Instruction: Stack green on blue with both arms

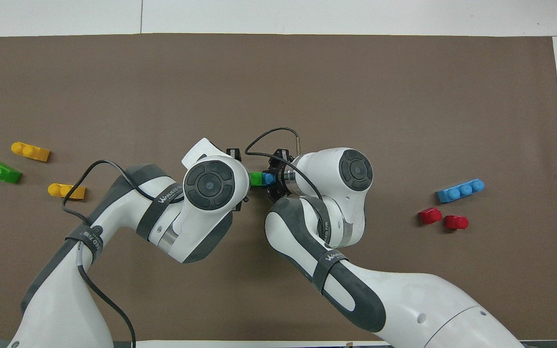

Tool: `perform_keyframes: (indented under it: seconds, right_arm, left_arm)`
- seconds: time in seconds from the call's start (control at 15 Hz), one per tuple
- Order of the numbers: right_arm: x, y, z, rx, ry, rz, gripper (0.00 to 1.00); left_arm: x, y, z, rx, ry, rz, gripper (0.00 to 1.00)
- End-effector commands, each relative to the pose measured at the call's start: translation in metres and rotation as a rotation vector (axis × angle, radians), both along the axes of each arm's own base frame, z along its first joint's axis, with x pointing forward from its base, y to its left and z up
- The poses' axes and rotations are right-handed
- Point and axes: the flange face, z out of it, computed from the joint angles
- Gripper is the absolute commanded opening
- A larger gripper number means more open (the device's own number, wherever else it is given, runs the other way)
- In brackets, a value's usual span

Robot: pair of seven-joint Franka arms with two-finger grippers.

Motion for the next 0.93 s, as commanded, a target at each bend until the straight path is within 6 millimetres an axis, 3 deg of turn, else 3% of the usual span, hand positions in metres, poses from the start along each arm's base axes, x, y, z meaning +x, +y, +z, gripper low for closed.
perform_keyframes:
  seconds: [0.0, 0.07, 0.13, 0.27, 0.47, 0.6, 0.87]
  right_arm:
    - [-0.003, -0.004, 0.000, 0.013, -0.015, -0.005, 0.00]
    - [-0.002, -0.005, 0.000, 0.013, -0.015, -0.007, 0.30]
    - [-0.002, -0.003, 0.002, 0.015, -0.018, -0.005, 0.60]
    - [0.000, -0.003, 0.004, 0.018, -0.015, 0.002, 0.86]
    - [0.008, -0.012, 0.007, 0.021, -0.012, -0.010, 0.95]
    - [0.025, -0.033, 0.013, 0.032, 0.020, -0.011, 0.96]
    - [0.051, -0.110, 0.033, 0.054, 0.081, 0.008, 0.99]
  left_arm:
    - [0.011, 0.007, 0.003, 0.021, -0.032, 0.004, 0.36]
    - [0.011, 0.008, 0.008, 0.024, -0.032, 0.006, 0.99]
    - [0.013, 0.008, 0.013, 0.025, -0.036, 0.000, 1.00]
    - [0.021, 0.020, 0.028, 0.028, -0.051, -0.010, 1.00]
    - [0.033, 0.048, 0.048, 0.056, -0.054, -0.060, 1.00]
    - [0.048, 0.077, 0.068, 0.074, -0.064, -0.099, 1.00]
    - [0.082, 0.142, 0.111, 0.131, -0.054, -0.207, 1.00]
